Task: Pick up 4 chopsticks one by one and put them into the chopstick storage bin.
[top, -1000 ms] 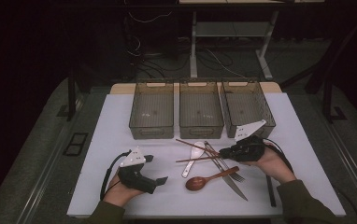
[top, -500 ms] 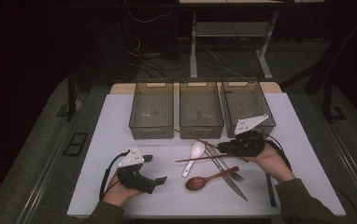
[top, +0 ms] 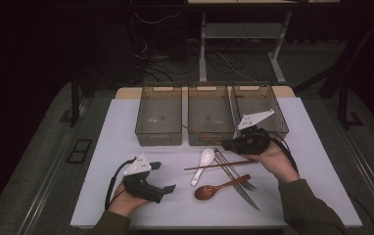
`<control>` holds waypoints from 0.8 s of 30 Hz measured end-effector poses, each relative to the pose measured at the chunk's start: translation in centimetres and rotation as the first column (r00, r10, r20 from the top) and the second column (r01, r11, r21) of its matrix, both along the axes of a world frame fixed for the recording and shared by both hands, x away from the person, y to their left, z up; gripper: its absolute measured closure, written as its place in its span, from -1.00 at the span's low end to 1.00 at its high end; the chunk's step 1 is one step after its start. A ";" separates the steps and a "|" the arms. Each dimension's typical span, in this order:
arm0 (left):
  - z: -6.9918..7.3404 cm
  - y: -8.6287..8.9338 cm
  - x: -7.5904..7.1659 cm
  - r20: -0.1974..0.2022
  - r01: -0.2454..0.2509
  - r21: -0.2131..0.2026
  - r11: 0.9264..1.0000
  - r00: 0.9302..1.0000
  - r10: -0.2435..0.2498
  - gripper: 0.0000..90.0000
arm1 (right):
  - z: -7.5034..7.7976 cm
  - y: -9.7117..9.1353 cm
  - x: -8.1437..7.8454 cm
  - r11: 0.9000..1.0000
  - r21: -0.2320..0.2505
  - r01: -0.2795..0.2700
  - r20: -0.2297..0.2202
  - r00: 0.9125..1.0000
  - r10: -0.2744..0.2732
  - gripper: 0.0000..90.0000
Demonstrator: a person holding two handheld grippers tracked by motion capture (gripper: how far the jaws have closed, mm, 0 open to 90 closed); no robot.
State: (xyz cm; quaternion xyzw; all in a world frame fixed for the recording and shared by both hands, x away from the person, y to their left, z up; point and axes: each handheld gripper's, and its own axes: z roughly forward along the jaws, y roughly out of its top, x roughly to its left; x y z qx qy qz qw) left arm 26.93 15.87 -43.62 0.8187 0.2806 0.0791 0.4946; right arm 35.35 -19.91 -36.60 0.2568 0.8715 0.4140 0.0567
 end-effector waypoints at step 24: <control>0.1 -0.2 -0.2 0.006 0.007 0.000 1.000 1.000 -0.007 -0.94 | 1.9 4.0 2.7 0.998 0.016 0.055 -0.008 0.998 -0.055 0.84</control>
